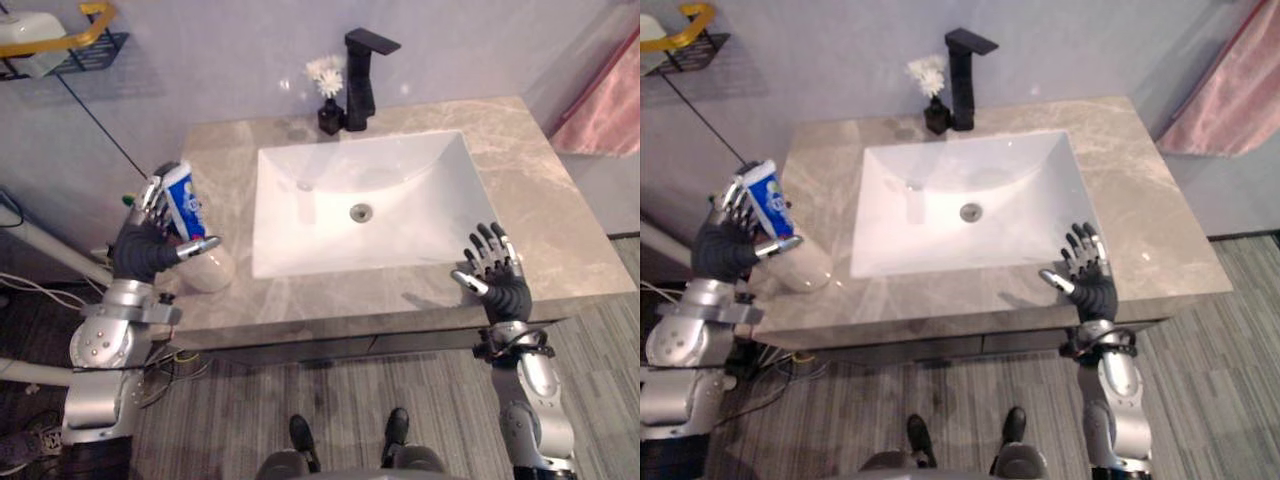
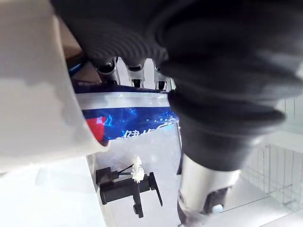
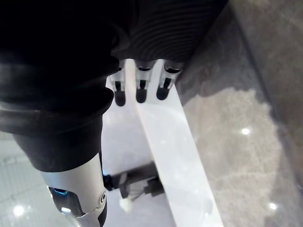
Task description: Organize washtable
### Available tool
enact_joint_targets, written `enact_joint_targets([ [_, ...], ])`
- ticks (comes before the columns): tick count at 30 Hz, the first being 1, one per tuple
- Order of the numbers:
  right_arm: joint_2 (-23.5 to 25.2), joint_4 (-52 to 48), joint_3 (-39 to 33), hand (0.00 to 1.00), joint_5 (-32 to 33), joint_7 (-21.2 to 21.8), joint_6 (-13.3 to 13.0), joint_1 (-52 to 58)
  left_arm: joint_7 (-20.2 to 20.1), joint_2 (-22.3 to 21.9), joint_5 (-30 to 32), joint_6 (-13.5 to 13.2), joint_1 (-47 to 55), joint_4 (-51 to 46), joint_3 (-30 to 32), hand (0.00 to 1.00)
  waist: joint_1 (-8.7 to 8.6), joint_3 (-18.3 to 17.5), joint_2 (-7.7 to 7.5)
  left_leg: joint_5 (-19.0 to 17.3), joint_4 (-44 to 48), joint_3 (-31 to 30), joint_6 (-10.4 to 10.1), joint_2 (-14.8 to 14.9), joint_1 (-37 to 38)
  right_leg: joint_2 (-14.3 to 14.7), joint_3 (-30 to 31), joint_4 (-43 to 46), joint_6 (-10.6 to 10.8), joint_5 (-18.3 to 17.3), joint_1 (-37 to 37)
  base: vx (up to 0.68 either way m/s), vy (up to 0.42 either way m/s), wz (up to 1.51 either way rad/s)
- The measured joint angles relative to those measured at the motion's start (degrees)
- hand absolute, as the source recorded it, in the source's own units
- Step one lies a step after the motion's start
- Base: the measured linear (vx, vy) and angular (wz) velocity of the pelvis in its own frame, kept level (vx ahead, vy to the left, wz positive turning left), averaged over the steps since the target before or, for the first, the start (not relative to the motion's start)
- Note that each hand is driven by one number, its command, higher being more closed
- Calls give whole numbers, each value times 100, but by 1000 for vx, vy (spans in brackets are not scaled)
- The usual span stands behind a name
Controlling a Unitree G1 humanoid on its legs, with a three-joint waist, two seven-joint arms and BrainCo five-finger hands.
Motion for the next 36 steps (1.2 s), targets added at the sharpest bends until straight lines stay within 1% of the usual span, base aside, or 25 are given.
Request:
enact_joint_targets([
  [6,0,0,1,0,0,0,1,47,34,0,0,5,7,0,-14,0,-16,-4,6,0,0,0,0,0,68,0,-1,0,0,0,70,0,0,0],
  [8,0,1,1,0,1,1,1,95,102,0,0,5,6,-2,-14,0,-26,-10,13,0,0,-1,0,0,76,1,-4,0,0,0,78,0,0,0],
  [13,0,1,0,0,2,0,5,111,157,0,-1,1,-43,-237,12,0,-51,-70,63,2,0,-12,1,-1,88,0,-16,0,-1,2,99,0,0,0],
  [15,0,2,-1,0,8,0,4,108,264,0,0,-2,-113,-286,148,0,-56,-134,124,3,0,-39,1,-1,98,1,-37,0,-1,2,123,13,2,5],
  [17,-3,3,-6,0,66,-2,5,111,396,0,4,-25,-305,-319,364,0,-61,-148,147,4,0,-55,1,2,142,5,-62,0,-1,2,179,3,1,6],
  [20,-4,3,-6,0,105,0,4,107,573,32,21,-172,-642,-324,653,0,-57,-235,177,4,-1,-76,1,-4,166,-1,-85,-2,-1,2,217,-14,6,4],
  [22,-4,3,-8,0,107,0,4,108,758,253,101,-268,-819,-324,804,0,-56,-244,180,4,-2,-95,1,1,166,2,-104,-3,-2,2,228,-21,4,4],
  [25,-4,3,-51,0,112,0,4,115,888,433,100,-294,-951,-324,923,0,-47,-280,189,5,-2,-99,1,3,166,4,-107,-3,-5,3,229,0,0,0],
  [27,-5,3,-61,0,114,0,3,119,904,544,95,-398,-957,-324,945,0,-35,-412,210,5,-2,-99,1,0,170,1,-108,-3,-5,3,233,0,0,0],
  [29,-5,4,-67,0,115,0,2,119,867,653,53,-406,-959,-324,1006,0,-34,-480,217,7,-1,-104,1,0,175,2,-108,-2,-5,3,237,17,4,0],
  [30,-5,4,-89,0,115,0,2,120,850,747,-14,-439,-959,-325,1025,100,-29,-494,220,11,-1,-108,-1,-1,185,1,-110,-2,-5,3,249,0,0,0],
  [32,-6,3,-151,0,114,0,2,120,744,813,-83,-477,-958,-337,1026,100,-10,-503,225,12,-1,-112,1,-3,202,-1,-114,-2,-5,3,268,0,0,0],
  [33,-9,4,-200,0,114,0,1,119,626,838,-202,-481,-925,-401,1023,100,5,-503,224,12,-1,-120,1,-4,231,-2,-118,-2,-4,3,298,0,0,0],
  [36,-18,3,-286,0,113,0,-3,115,325,844,-473,-500,-500,-996,983,100,7,-506,224,12,-1,-126,1,-4,280,-6,-126,-3,-5,1,350,-2,2,1],
])
